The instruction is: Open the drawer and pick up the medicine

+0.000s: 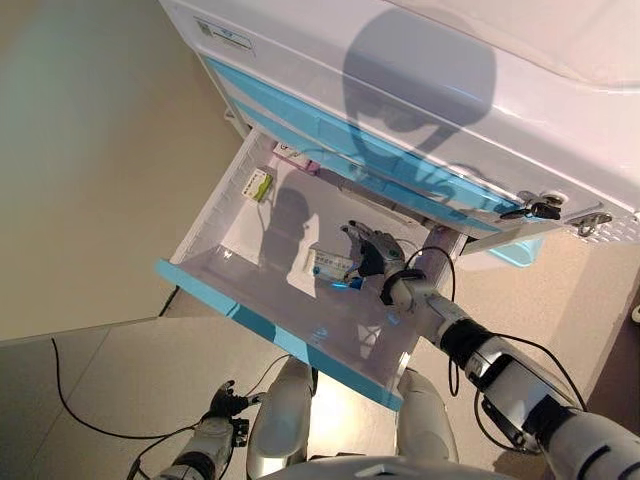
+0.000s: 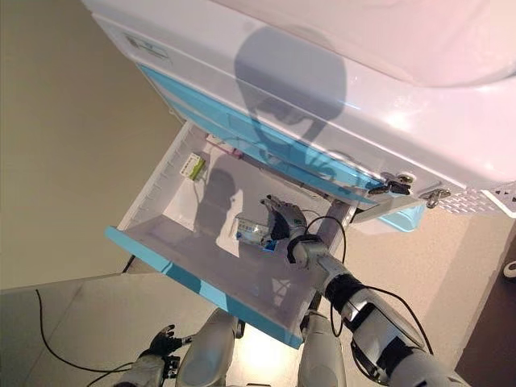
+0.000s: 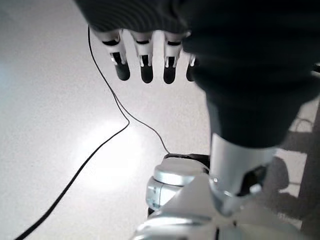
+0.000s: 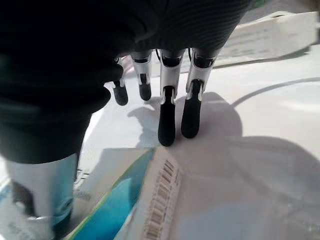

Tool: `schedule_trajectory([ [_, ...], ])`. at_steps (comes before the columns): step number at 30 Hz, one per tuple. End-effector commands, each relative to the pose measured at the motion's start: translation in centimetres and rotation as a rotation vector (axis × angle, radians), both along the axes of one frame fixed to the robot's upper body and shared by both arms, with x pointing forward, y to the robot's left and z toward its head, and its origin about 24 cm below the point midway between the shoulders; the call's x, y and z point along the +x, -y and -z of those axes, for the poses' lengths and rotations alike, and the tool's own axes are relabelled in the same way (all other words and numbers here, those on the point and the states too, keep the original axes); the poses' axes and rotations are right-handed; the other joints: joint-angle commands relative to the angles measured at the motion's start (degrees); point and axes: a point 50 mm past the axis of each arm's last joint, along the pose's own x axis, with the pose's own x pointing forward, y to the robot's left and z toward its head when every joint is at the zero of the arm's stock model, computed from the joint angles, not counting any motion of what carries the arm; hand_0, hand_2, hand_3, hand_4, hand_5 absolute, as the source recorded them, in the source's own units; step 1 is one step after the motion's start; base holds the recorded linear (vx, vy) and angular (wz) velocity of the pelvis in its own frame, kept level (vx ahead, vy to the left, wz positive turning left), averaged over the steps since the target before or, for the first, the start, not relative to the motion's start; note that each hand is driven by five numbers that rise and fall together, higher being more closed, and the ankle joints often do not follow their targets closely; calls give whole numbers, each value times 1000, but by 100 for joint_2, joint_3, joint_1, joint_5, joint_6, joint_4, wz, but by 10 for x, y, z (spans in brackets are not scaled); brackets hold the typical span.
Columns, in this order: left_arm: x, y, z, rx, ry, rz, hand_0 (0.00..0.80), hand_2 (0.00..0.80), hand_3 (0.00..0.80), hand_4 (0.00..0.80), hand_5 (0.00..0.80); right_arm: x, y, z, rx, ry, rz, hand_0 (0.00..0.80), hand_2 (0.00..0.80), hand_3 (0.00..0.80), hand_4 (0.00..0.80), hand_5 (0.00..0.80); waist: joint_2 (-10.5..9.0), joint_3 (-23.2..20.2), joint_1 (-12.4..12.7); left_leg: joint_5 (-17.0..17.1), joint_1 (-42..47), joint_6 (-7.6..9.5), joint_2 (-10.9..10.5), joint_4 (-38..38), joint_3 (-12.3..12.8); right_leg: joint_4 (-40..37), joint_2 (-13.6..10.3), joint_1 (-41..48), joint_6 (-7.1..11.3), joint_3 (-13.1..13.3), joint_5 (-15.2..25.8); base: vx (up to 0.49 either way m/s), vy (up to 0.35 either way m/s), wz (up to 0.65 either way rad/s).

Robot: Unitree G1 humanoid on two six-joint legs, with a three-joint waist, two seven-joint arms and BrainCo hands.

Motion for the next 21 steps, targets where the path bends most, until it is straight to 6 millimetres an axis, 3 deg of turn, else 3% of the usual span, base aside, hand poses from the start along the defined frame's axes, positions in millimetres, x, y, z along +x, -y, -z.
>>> schedule_trajectory([
  [1, 12, -3, -4, 2, 25, -31, 0, 0, 0, 0, 0, -19, -12, 28, -136, -64, -83, 0, 0, 0, 0, 0, -147, 232, 103, -299, -64, 199, -422, 270, -59, -266, -91, 16, 72, 49, 425, 9, -20, 11],
  [12, 18, -3, -6, -7, 26, -49, 0, 0, 0, 0, 0, -39, -47, 38, -180, -115, -248, 0, 0, 0, 0, 0, -294, 311, 123, -239, -82, 159, -395, 135, -159, -308, -96, 10, 70, -22, 413, -2, -7, 3],
  [21, 22, -2, -7, 3, 37, -55, 0, 0, 0, 0, 0, -32, -55, 20, -67, -52, -228, 0, 0, 0, 0, 0, -371, 306, 120, -176, -63, 154, -348, 1, -134, -408, -56, -24, 85, 1, 487, -4, -1, 2],
])
